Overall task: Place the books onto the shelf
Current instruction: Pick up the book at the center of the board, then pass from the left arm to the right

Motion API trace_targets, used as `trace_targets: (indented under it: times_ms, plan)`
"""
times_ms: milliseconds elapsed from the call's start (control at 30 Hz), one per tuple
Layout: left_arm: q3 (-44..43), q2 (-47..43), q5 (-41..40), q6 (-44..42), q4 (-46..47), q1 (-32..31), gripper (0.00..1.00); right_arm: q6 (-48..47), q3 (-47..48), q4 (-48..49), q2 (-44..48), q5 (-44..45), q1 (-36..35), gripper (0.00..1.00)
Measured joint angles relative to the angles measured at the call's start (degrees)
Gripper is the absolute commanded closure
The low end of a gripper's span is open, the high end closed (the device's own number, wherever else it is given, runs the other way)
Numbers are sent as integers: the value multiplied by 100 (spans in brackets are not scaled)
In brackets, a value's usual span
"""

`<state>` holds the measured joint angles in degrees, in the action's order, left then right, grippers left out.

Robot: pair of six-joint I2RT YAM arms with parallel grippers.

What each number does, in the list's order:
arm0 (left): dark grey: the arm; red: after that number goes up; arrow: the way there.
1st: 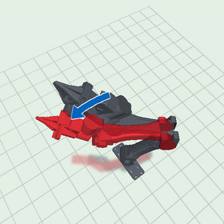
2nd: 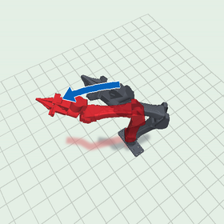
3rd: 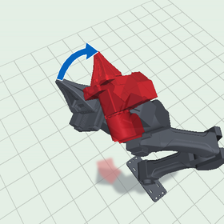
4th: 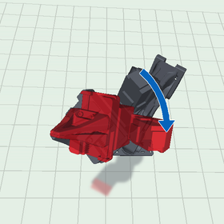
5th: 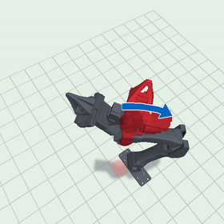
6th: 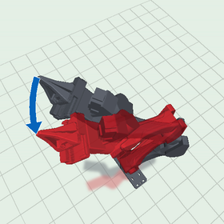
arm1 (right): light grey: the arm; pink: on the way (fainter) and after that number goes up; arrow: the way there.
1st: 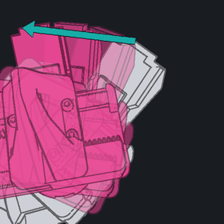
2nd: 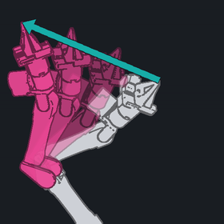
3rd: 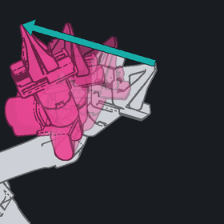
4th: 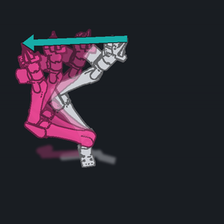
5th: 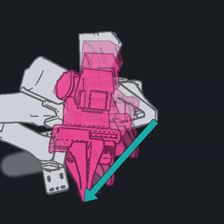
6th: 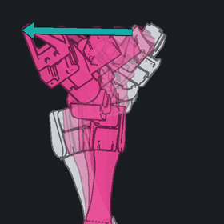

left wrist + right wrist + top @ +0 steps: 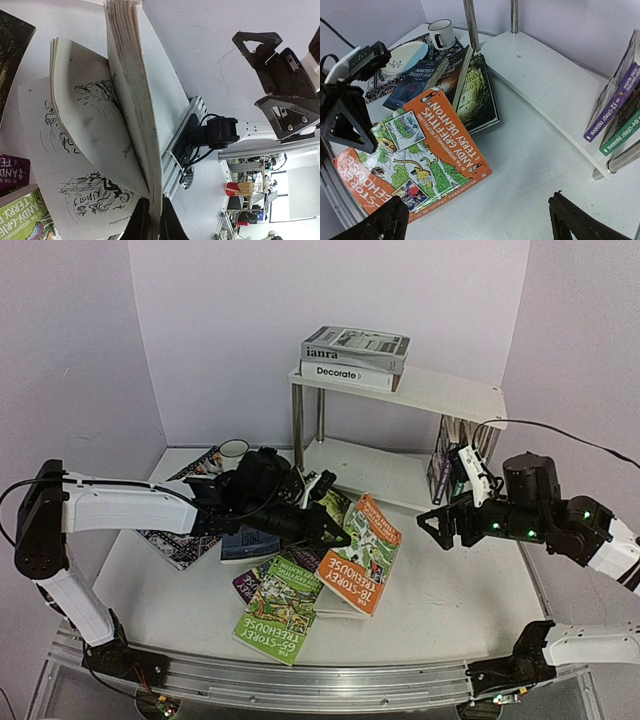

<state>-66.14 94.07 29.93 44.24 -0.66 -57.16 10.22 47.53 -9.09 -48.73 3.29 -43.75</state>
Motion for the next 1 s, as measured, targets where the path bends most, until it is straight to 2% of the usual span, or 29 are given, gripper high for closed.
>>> trace_targets:
  times_ms: [233,467,600,833,1000]
  plan:
    - [192,-214,1,-94,-51,152,100,-835,0,178,-339,-243,-226,2]
    - [370,-428,-2,-100,-84,296,100,-1776,7,304,-976,174,-1178,2]
    - [406,-434,3,-102,-88,338,100,-2552,-98,637,-899,435,-1793,2]
    - [466,-452,10,-121,-85,384,100,-4546,-1116,1721,-670,1940,-3923,2]
    - [504,-453,21,-126,-86,416,100,-5988,-1541,2506,-1246,3113,-4536,2]
